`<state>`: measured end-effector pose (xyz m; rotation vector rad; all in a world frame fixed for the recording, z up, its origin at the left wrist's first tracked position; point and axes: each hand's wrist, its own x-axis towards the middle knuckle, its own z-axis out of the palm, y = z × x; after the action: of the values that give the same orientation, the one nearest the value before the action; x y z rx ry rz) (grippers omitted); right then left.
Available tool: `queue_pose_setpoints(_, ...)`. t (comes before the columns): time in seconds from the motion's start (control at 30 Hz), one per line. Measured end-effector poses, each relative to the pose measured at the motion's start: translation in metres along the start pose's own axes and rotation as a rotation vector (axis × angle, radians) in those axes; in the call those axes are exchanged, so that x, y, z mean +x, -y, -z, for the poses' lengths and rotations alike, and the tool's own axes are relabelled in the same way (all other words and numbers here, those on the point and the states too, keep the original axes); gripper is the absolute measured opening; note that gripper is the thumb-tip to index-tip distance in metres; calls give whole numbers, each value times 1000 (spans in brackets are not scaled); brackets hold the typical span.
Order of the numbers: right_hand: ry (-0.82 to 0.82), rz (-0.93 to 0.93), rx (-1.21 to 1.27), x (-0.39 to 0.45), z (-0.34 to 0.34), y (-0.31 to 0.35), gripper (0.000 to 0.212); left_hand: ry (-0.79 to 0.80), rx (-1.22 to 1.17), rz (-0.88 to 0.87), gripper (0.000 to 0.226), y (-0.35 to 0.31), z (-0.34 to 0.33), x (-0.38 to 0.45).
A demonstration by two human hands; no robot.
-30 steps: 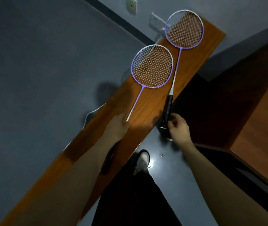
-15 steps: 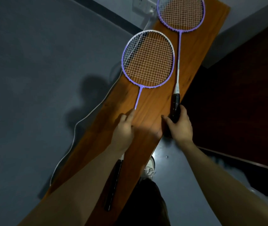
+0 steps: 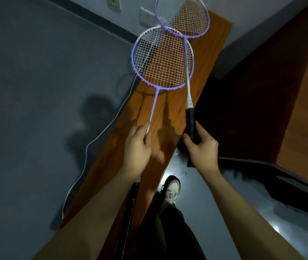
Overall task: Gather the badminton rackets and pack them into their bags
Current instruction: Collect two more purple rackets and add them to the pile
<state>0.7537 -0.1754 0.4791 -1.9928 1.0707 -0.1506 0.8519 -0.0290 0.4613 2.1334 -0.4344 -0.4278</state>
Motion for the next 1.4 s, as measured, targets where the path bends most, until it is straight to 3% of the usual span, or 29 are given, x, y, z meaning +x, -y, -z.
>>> queue_pose_setpoints(0.23,-51,141,85,-67,71,48,57,-93,7,-145,31,-96,41,-37)
queue_pose_setpoints(0.43,-166,263,76,-97,162,45,56,-196,-39,-296,31,-183,33,-80)
queue_pose_setpoints(0.6,-295,374,51,-128,255,0,55,-268,-110,-419,31,-253,-18,-130)
queue_pose_setpoints(0.73,-382,437,-2,-162,329,-48,57,-211,-184,-486,34,-315,-68,-181)
queue_pose_setpoints(1.07,-558,394,10,-196,464,-143,55,-70,-236,-603,34,-427,-184,-247)
queue_pose_setpoints(1.27,-491,321,77,-174,528,-194,52,-21,-223,-672,31,-470,-264,-235)
queue_pose_setpoints(1.4,-403,254,-26,-152,578,-221,60,30,-277,-629,30,-501,-324,-219)
